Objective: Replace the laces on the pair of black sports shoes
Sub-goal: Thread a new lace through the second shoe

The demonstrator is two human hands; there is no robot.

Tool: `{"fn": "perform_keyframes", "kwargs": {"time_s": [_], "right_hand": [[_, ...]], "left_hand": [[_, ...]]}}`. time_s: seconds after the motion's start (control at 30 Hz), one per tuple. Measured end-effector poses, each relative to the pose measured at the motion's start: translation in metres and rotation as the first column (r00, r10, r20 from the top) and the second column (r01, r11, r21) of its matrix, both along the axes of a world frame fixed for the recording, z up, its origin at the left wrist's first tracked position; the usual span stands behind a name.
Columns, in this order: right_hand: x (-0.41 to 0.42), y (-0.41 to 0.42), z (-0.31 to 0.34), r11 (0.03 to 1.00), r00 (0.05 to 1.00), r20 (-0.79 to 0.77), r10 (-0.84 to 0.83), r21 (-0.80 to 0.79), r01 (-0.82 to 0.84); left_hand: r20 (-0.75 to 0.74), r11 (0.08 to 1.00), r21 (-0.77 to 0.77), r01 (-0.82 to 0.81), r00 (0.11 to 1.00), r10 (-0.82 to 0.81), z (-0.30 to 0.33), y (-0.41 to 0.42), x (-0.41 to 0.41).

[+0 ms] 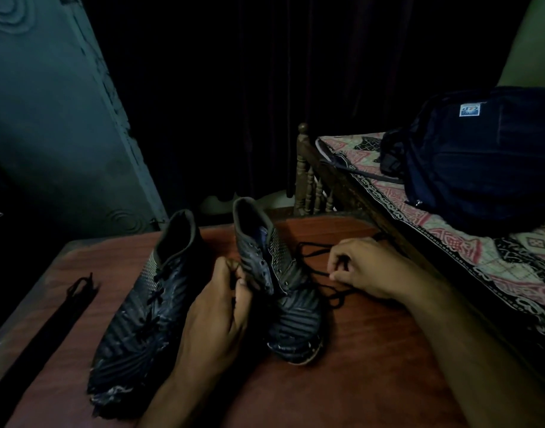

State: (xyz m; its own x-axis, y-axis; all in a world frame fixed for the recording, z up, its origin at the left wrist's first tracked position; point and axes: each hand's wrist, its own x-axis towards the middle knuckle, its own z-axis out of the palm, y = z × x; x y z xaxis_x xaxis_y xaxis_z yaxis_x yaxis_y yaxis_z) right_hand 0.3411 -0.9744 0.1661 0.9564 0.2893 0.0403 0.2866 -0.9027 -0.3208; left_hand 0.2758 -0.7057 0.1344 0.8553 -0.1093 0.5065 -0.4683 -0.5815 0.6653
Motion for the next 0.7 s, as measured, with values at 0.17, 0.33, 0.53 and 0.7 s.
{"fn": "perform_keyframes", "kwargs": {"time_s": [0.17,0.33,0.53,0.7], "right_hand": [[0.007,-0.014,-0.009,0.983,0.983,0.010,-0.182,0.030,0.181],[0.008,-0.013,-0.009,0.973,0.969,0.107,-0.224,0.089,0.215],[0.016,0.016,-0.032,0.988,0.969,0.194,-0.151,0.068,0.140],[0.017,0.019,-0.033,0.985,0.965,0.219,-0.146,0.123,0.121]], "left_hand": [[-0.003,1.000,0.003,-0.003,1.000,0.003,0.003,-0.001,-0.002],[-0.011,1.000,0.004,-0.008,1.000,0.008,0.003,-0.002,-0.001],[-0.044,1.000,-0.029,-0.008,0.999,0.007,0.002,-0.004,0.001],[-0.026,0.999,-0.021,-0.040,0.999,0.039,0.001,-0.003,0.000]]}}
